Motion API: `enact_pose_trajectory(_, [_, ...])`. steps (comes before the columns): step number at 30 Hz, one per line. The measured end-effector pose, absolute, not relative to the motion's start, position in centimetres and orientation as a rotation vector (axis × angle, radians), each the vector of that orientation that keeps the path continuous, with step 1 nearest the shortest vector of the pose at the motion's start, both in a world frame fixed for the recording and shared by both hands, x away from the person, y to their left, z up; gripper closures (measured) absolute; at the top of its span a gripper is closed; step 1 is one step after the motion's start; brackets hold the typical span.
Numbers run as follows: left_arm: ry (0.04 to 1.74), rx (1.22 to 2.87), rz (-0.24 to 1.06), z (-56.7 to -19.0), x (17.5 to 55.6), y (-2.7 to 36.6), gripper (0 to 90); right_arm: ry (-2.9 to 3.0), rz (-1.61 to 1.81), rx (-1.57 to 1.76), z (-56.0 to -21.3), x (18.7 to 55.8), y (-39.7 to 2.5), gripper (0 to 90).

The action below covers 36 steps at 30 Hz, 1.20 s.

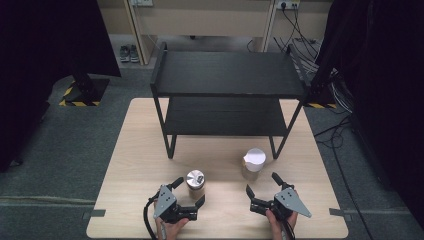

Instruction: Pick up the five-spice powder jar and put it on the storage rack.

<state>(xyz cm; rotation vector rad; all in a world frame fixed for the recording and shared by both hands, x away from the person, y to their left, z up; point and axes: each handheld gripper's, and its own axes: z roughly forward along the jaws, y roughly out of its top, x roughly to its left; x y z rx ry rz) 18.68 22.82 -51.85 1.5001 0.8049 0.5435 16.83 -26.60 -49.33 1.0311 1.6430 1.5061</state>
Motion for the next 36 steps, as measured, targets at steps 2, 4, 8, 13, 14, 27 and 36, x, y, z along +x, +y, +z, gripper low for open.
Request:
enact_pose_trajectory(2, [0.804, 1.502, 0.541, -51.82, 18.72, 22.85, 0.3, 1.643, 1.512, 1.032, -49.36, 16.85, -26.66, 0.3])
enact_pose_trajectory(4, [0.805, 1.501, 0.538, -51.84, 18.74, 22.87, 0.3, 1.643, 1.513, 1.030, -49.37, 16.86, -26.69, 0.3])
enact_pose_trajectory(8, [0.809, 1.495, 0.534, -51.89, 18.76, 22.90, 0.3, 1.639, 1.516, 1.031, -49.42, 16.92, -26.79, 0.3])
enact_pose_trajectory(13, [0.810, 1.492, 0.533, -51.92, 18.75, 22.90, 0.3, 1.644, 1.523, 1.038, -49.48, 17.08, -26.91, 0.3])
enact_pose_trajectory(14, [0.809, 1.492, 0.536, -51.93, 18.72, 22.88, 0.3, 1.645, 1.523, 1.037, -49.48, 17.08, -26.93, 0.3])
enact_pose_trajectory(27, [0.807, 1.495, 0.534, -51.89, 18.75, 22.90, 0.3, 1.650, 1.518, 1.033, -49.45, 17.12, -26.90, 0.3])
enact_pose_trajectory(36, [0.809, 1.486, 0.534, -52.01, 18.68, 22.95, 0.3, 1.649, 1.526, 1.027, -49.36, 17.12, -27.37, 0.3])
